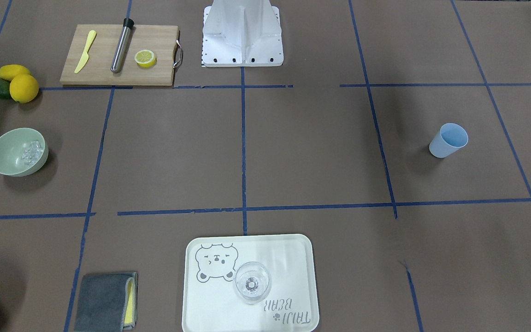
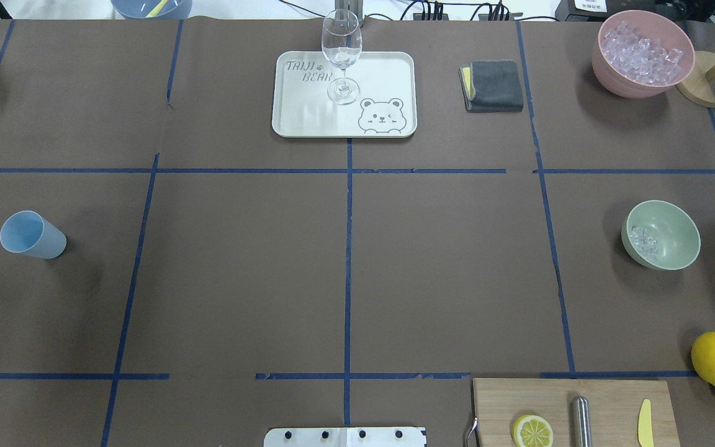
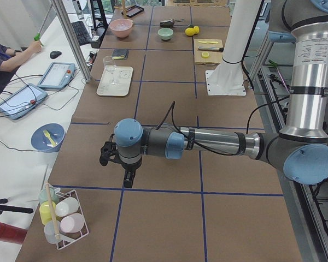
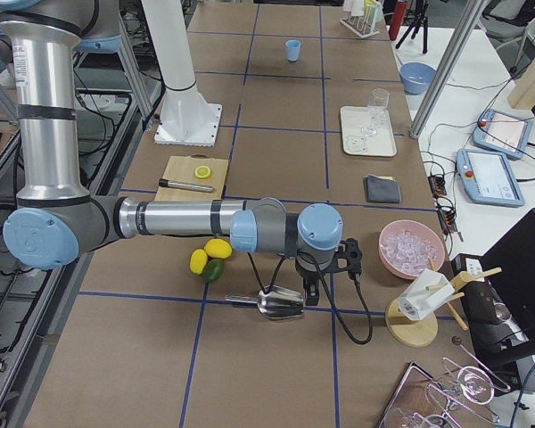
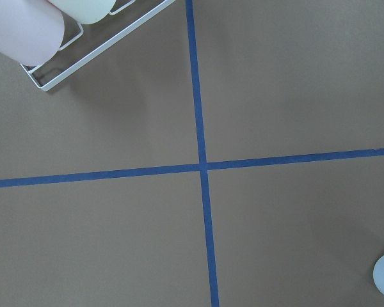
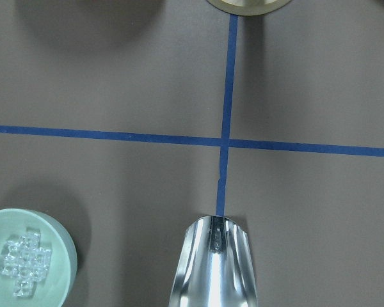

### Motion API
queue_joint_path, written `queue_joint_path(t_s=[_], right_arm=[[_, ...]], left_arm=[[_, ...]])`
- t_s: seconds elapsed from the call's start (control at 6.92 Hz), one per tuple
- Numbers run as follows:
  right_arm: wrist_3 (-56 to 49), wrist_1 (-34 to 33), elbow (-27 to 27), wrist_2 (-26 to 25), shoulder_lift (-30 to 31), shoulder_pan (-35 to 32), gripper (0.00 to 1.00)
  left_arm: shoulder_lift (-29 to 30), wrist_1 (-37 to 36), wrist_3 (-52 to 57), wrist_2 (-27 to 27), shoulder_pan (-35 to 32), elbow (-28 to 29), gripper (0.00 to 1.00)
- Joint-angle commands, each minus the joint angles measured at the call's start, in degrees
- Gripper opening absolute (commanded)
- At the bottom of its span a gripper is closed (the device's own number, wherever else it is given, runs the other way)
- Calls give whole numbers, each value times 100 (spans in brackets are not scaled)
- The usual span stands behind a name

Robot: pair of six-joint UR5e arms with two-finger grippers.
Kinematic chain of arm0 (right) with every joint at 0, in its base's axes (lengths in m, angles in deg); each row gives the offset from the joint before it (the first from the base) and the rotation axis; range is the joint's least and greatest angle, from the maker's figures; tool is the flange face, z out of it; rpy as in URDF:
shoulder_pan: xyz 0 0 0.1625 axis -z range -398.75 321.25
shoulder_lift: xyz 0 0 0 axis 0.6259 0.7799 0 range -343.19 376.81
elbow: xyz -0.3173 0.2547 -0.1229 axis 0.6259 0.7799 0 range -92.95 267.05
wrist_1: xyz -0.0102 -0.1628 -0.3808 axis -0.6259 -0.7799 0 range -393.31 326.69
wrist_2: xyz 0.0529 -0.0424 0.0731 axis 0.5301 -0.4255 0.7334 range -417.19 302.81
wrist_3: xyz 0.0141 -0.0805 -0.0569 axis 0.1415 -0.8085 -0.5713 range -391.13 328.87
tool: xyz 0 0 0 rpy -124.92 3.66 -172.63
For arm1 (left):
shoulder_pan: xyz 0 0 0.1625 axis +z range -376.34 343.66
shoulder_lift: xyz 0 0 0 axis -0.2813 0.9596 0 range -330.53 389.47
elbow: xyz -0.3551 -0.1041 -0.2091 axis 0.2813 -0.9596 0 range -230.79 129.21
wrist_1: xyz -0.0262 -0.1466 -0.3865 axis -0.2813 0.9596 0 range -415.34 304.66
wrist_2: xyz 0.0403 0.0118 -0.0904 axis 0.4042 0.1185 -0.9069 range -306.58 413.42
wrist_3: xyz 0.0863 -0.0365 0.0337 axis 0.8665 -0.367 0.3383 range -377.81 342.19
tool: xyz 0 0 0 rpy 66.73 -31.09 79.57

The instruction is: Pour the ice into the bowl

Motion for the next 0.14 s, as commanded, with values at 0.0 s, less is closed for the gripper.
queue_joint_path(t_s=[0.0], right_arm=[[0,0,-35,-9,-6,0,100]], left_arm=[[-1,-2,-9,-9,0,-6,100]])
